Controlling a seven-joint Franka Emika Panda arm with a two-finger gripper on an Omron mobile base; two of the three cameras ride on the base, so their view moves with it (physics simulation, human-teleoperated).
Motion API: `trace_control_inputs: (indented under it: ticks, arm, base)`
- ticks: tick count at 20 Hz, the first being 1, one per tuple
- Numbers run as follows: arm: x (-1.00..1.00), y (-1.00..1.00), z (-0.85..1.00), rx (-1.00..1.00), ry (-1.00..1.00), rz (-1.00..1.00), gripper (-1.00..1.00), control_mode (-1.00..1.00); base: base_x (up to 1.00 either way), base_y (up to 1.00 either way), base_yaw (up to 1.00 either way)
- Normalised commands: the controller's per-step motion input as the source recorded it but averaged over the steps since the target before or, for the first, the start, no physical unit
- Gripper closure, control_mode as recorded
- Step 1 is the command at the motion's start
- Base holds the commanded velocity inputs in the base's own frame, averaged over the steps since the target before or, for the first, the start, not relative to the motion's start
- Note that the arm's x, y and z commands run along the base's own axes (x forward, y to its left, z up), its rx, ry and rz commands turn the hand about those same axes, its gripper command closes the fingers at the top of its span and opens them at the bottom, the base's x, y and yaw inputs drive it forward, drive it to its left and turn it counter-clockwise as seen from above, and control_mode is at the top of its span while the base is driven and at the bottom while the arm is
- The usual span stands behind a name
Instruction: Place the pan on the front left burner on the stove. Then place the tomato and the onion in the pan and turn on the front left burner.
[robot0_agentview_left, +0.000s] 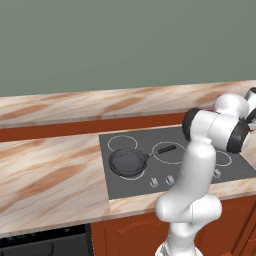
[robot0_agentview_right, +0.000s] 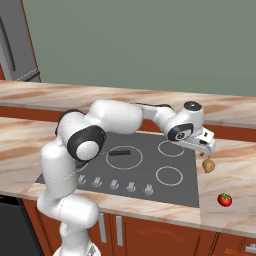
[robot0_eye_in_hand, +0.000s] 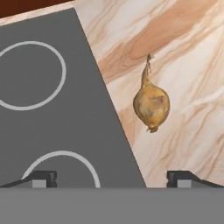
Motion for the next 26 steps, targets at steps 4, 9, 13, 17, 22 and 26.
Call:
trace_control_inputs:
  ticks: [4,9,13,17,22,26]
  arm:
    - [0.0,-0.39,-0.11,-0.01,-0.04,-0.08,-1.0,-1.0]
    - [0.0,-0.35,-0.09,0.0,-0.01,-0.08,-1.0,-1.0]
    - [0.0,-0.25,-0.11,0.0,0.0,-0.05,-1.0,-1.0]
    - [0.0,-0.14,-0.15,0.0,0.0,0.0,-1.0,-1.0]
    - [0.0,-0.06,-0.16,0.0,-0.01,0.0,-1.0,-1.0]
    - [0.0,-0.01,-0.18,0.0,-0.02,0.0,-1.0,-1.0]
  base:
    - [0.0,0.0,0.0]
    - [0.0,0.0,0.0]
    - [0.0,0.0,0.0]
    - [0.0,0.0,0.0]
    - [0.0,0.0,0.0]
    - [0.0,0.0,0.0]
